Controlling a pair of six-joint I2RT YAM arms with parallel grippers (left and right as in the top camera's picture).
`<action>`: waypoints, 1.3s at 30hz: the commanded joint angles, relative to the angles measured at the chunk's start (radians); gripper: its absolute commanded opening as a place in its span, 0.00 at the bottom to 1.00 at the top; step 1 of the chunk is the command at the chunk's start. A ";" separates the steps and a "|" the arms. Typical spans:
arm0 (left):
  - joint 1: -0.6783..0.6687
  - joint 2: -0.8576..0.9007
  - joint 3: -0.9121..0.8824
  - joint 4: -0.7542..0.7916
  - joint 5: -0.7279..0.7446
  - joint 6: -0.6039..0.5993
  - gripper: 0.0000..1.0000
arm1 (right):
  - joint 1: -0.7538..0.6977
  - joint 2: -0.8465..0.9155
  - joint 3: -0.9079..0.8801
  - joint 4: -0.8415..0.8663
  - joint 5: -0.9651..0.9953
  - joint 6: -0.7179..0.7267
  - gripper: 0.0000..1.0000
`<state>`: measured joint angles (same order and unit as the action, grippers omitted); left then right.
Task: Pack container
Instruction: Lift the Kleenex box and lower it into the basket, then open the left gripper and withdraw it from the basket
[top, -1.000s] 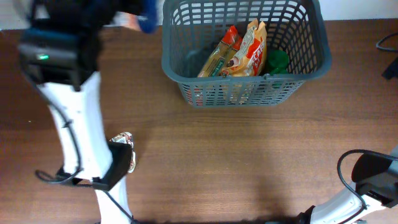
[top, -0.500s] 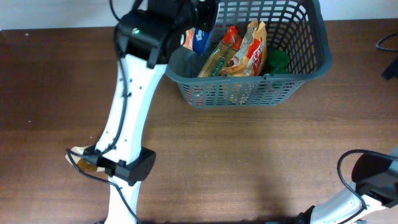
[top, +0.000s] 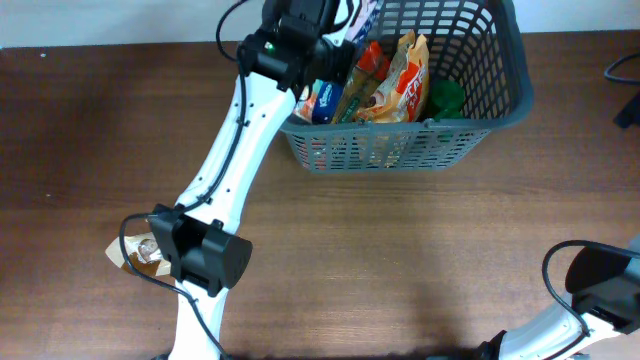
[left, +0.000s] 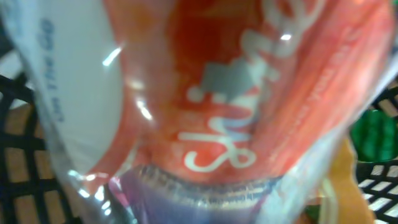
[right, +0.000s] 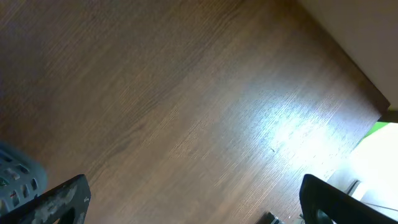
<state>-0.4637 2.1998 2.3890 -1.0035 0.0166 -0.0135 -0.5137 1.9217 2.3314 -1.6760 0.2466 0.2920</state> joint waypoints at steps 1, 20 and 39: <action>0.002 -0.005 -0.045 0.029 -0.018 -0.009 0.13 | -0.004 0.000 -0.003 0.000 0.016 0.013 0.99; 0.051 -0.005 -0.186 0.049 -0.017 -0.009 0.99 | -0.004 0.000 -0.003 0.000 0.016 0.013 0.99; 0.055 -0.257 0.056 0.016 -0.079 0.043 0.99 | -0.004 0.000 -0.003 0.000 0.016 0.013 0.99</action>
<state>-0.4255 2.1208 2.3451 -0.9897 0.0044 -0.0097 -0.5137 1.9217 2.3314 -1.6760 0.2466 0.2916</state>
